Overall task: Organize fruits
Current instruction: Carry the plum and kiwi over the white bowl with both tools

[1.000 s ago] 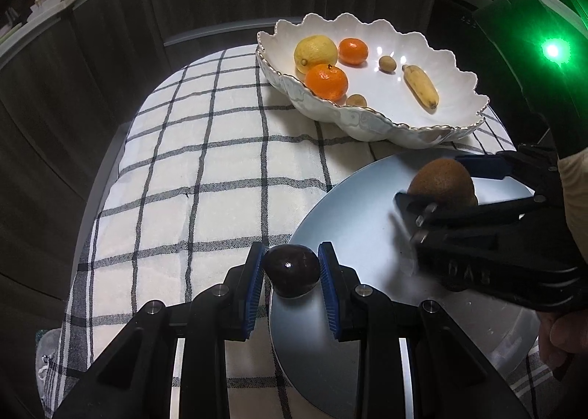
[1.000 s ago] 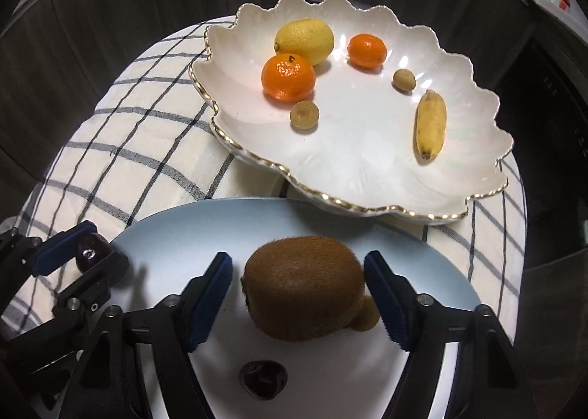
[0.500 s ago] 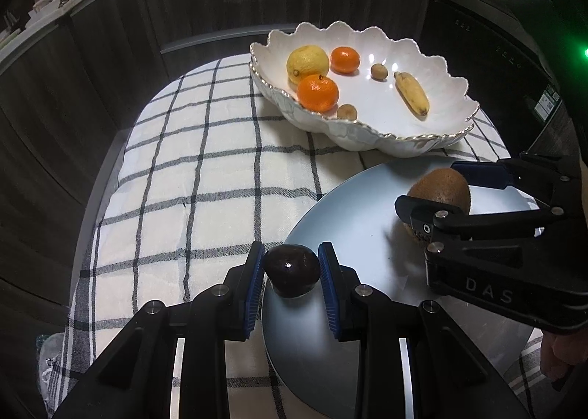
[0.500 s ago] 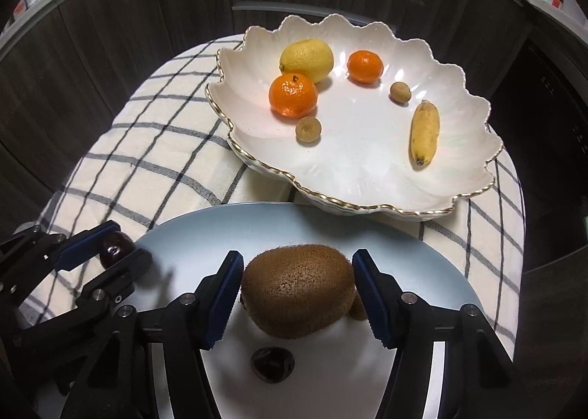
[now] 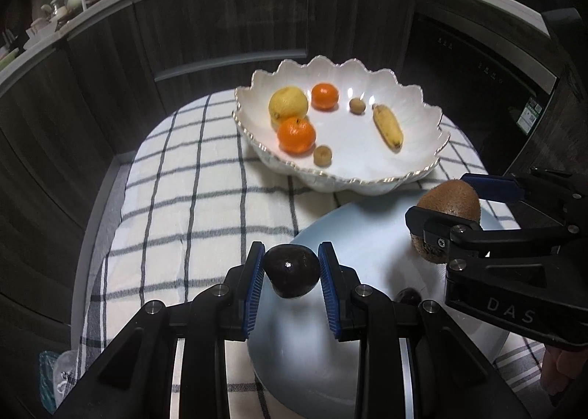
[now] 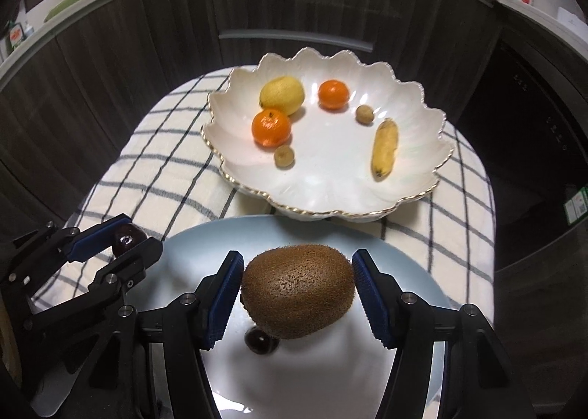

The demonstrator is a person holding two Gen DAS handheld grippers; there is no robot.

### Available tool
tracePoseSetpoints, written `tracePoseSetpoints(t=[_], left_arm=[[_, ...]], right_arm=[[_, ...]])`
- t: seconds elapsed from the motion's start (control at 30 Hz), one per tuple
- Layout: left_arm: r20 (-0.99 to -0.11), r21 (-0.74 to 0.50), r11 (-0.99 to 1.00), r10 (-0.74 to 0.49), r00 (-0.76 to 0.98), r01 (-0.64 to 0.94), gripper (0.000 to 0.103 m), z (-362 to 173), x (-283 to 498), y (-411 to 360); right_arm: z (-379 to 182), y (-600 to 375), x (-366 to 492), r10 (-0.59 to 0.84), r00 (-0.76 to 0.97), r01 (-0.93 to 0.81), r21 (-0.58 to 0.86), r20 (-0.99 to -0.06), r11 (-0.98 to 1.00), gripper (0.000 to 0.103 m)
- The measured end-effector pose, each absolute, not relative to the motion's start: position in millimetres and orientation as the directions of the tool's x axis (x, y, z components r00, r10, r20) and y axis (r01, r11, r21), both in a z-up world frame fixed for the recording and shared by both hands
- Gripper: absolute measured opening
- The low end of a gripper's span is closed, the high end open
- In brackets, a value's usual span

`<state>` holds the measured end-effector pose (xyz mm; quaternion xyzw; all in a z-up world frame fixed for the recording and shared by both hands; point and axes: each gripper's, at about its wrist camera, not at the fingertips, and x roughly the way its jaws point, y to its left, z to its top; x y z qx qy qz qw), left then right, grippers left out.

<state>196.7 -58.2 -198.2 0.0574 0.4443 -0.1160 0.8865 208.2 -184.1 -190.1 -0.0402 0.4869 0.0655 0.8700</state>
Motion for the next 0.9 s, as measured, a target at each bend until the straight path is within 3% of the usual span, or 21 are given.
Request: tracePoseSetpoints(t=[0.9], left_arm=[[-0.706, 0.0, 0.956, -0.209, 0.677, 0.294, 0.03, -141, 288, -86]], right_arm=[[-145, -221, 270, 0.04, 0.619, -0.04, 0.02, -0.784, 0.999, 0.062]])
